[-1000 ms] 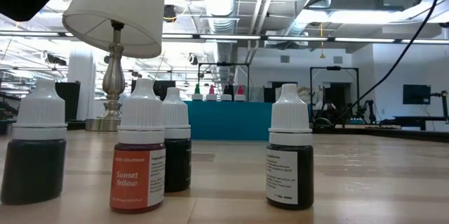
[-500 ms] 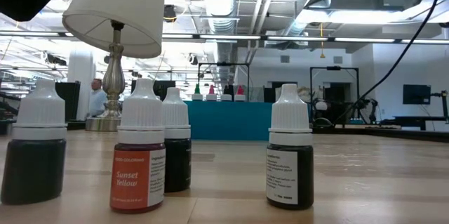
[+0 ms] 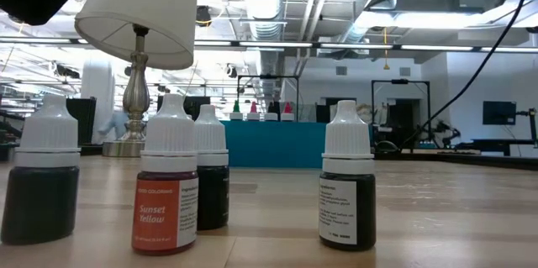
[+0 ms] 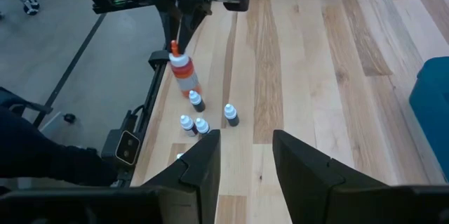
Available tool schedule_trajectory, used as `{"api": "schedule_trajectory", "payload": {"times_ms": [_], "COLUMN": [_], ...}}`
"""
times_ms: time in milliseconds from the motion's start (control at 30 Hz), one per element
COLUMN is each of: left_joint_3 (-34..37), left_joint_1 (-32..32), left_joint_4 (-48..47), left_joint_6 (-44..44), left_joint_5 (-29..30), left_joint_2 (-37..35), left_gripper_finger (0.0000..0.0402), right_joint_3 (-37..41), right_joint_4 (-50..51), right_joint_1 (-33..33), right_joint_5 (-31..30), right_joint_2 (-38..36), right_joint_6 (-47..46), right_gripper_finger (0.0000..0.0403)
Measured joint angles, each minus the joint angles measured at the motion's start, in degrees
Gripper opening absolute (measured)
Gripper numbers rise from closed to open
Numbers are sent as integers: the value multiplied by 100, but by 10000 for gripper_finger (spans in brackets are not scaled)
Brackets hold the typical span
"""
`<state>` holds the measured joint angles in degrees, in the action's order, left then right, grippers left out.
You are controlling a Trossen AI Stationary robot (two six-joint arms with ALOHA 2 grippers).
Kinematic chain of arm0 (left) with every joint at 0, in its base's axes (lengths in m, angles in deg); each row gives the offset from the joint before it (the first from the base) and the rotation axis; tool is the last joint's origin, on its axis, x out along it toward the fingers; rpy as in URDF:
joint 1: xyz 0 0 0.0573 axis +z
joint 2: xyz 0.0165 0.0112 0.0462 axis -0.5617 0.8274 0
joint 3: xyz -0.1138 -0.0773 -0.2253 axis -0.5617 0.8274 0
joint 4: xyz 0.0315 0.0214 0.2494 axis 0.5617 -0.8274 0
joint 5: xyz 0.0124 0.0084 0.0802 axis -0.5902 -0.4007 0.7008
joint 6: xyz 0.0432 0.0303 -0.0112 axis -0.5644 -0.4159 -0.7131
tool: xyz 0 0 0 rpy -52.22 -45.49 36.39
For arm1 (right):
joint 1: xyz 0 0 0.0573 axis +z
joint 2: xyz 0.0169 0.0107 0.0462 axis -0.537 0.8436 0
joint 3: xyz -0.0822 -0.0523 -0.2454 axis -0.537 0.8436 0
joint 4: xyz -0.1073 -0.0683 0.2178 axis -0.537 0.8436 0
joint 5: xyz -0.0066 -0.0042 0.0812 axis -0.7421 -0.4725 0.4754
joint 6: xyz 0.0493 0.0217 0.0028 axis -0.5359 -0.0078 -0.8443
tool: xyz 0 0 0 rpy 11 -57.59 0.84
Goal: Pick & Place food coloring
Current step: Put the large orange food coloring bottle into the bin
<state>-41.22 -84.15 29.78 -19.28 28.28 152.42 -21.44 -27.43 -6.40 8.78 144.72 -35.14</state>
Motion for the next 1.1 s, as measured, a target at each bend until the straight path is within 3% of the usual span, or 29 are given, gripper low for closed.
{"api": "schedule_trajectory", "payload": {"times_ms": [233, 633, 833, 1100], "left_joint_3": [1, 1, 1, -1], "left_joint_1": [0, 152, 723, 1963], "left_joint_4": [-322, -2249, -2377, -2274], "left_joint_6": [247, 1165, 723, 2], "left_joint_5": [490, 1222, 1213, 657], "left_joint_2": [-60, -660, -686, -688], "left_gripper_finger": [35, 33, 34, 37], "right_joint_3": [0, 0, 0, 0], "right_joint_4": [1, 4, -26, -37], "right_joint_1": [0, 1, -29, -119], "right_joint_5": [-2, -2, -2, -9], "right_joint_2": [0, 0, 2, 2], "right_joint_6": [0, -34, -50, -155], "right_gripper_finger": [120, 120, 120, 120]}}
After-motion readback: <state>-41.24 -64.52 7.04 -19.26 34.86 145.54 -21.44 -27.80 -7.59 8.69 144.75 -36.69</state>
